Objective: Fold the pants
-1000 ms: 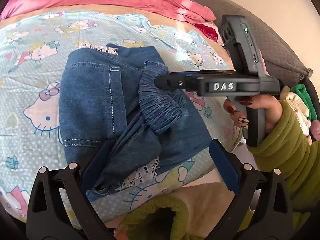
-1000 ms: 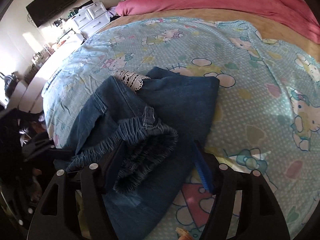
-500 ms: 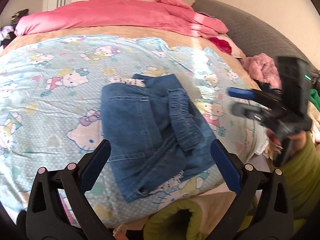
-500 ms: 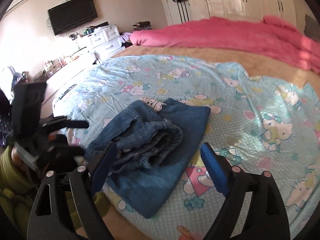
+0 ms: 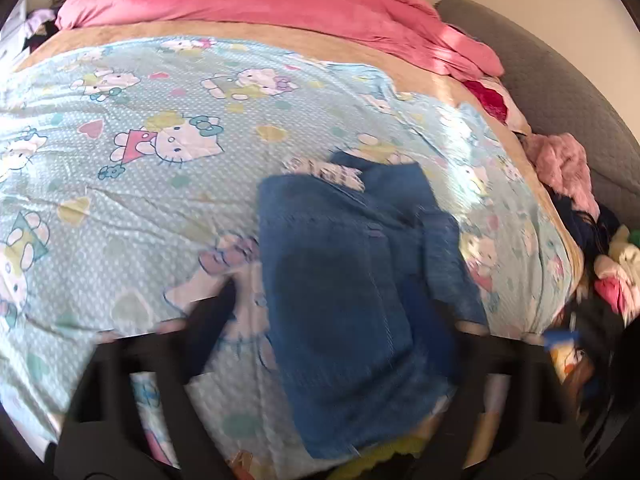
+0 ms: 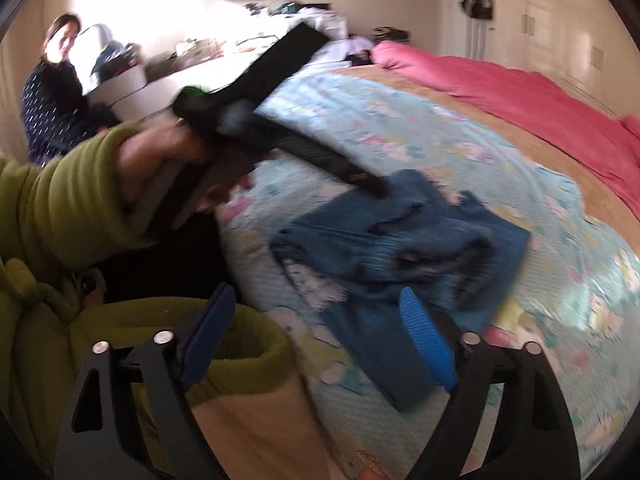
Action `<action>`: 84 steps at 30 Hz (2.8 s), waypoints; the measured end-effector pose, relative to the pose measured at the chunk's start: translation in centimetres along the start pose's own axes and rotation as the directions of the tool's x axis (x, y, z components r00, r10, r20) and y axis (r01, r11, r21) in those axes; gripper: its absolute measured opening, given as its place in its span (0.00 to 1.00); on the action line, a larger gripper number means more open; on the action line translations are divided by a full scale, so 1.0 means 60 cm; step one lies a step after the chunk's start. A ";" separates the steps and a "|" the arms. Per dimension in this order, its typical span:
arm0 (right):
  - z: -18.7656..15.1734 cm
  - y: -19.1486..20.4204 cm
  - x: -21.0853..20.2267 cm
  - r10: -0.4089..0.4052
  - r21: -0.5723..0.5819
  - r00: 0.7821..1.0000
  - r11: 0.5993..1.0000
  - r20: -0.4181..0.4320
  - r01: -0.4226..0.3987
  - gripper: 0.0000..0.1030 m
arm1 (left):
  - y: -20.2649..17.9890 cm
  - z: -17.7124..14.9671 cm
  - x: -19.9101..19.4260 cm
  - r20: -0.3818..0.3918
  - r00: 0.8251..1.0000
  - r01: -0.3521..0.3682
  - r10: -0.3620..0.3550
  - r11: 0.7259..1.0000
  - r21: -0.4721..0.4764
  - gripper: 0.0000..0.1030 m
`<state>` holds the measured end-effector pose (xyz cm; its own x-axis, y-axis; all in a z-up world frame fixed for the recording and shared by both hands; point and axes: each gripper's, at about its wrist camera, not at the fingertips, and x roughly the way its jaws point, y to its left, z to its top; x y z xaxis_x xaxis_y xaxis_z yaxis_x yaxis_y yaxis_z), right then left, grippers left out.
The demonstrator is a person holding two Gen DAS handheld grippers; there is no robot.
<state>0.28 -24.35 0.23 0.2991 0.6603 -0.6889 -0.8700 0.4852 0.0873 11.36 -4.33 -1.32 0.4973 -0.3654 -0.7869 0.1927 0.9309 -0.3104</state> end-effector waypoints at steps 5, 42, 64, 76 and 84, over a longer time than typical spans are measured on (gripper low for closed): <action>0.029 0.025 0.043 -0.013 -0.106 1.000 0.994 -0.010 0.012 0.53 | 0.000 0.025 0.033 -0.046 0.999 -0.004 0.005 0.999 0.039 0.35; 0.025 0.012 -0.002 -0.001 -0.026 1.000 1.000 0.024 0.002 0.49 | -0.032 0.013 -0.010 0.071 0.997 -0.048 0.042 0.995 0.089 0.65; 0.021 -0.114 -0.050 -0.275 0.317 0.958 0.919 0.085 0.236 0.81 | -0.032 -0.005 -0.040 0.113 0.990 -0.091 0.083 0.994 0.067 0.90; -0.035 -0.239 0.036 -0.224 0.588 0.966 0.767 -0.127 0.255 0.62 | 0.010 -0.023 0.031 0.007 0.998 -0.055 0.055 0.998 -0.021 0.90; -0.042 -0.259 0.075 -0.144 0.620 0.981 0.761 -0.127 0.192 0.58 | 0.000 -0.024 0.063 -0.011 0.999 -0.047 0.046 0.999 -0.012 0.72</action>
<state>14.18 -30.35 -6.05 0.3690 0.5054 -0.7800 -0.3621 0.8511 0.3802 12.01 -5.70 -5.10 0.4960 -0.3217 -0.8065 0.1592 0.9468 -0.2798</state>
